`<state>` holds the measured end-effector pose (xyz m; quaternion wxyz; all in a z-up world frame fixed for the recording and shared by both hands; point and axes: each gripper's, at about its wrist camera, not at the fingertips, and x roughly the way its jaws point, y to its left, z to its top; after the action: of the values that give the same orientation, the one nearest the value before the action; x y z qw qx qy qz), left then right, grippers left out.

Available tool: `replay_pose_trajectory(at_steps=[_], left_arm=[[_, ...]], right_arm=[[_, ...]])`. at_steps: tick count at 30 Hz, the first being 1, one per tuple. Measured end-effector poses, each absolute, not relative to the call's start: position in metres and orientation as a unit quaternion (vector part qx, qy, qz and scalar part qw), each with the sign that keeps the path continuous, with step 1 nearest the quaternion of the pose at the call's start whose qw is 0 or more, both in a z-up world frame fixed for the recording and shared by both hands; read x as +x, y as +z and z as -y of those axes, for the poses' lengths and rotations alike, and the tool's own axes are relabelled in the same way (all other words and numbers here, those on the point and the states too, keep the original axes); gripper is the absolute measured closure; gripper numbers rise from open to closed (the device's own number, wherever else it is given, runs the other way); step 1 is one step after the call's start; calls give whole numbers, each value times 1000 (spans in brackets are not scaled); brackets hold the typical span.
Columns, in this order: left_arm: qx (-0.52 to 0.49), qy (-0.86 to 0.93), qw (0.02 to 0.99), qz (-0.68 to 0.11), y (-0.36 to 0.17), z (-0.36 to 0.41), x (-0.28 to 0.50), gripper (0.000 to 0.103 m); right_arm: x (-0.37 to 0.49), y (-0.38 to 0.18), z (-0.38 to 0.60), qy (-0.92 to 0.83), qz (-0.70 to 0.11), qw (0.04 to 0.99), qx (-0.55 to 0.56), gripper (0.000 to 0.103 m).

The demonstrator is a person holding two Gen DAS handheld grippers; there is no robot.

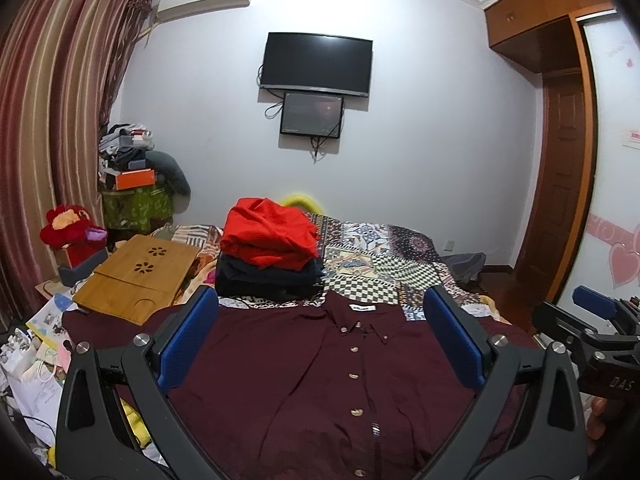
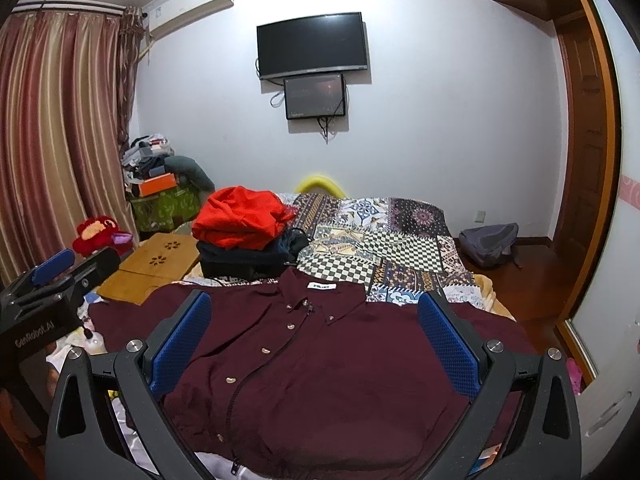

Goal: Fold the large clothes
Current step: 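Grasp the maroon shirt's sleeve with the left gripper and lift it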

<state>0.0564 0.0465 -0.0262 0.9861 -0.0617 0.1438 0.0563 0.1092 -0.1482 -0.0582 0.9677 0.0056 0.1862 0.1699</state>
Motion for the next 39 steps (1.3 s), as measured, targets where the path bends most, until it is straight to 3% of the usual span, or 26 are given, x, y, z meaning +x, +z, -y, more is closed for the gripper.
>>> replay_pose_trajectory(at_steps=[18,29,37,39], left_arm=[[-89,196,958,-188,-58,-160,121,0],[-141,309,904,-259,-132,-310,136,0],[-305,276,845,-341,-217,-419,129,1],[-372,256,822,-348,-241,-442,125,8]], right_arm=[[185,-76,120,165,-269,949,-12,1],[228,-98,95,144,-326,933,-47,1],[245,-102,82,137,-344,927,-50,1],[248,-103,77,138,-348,926,-53,1]])
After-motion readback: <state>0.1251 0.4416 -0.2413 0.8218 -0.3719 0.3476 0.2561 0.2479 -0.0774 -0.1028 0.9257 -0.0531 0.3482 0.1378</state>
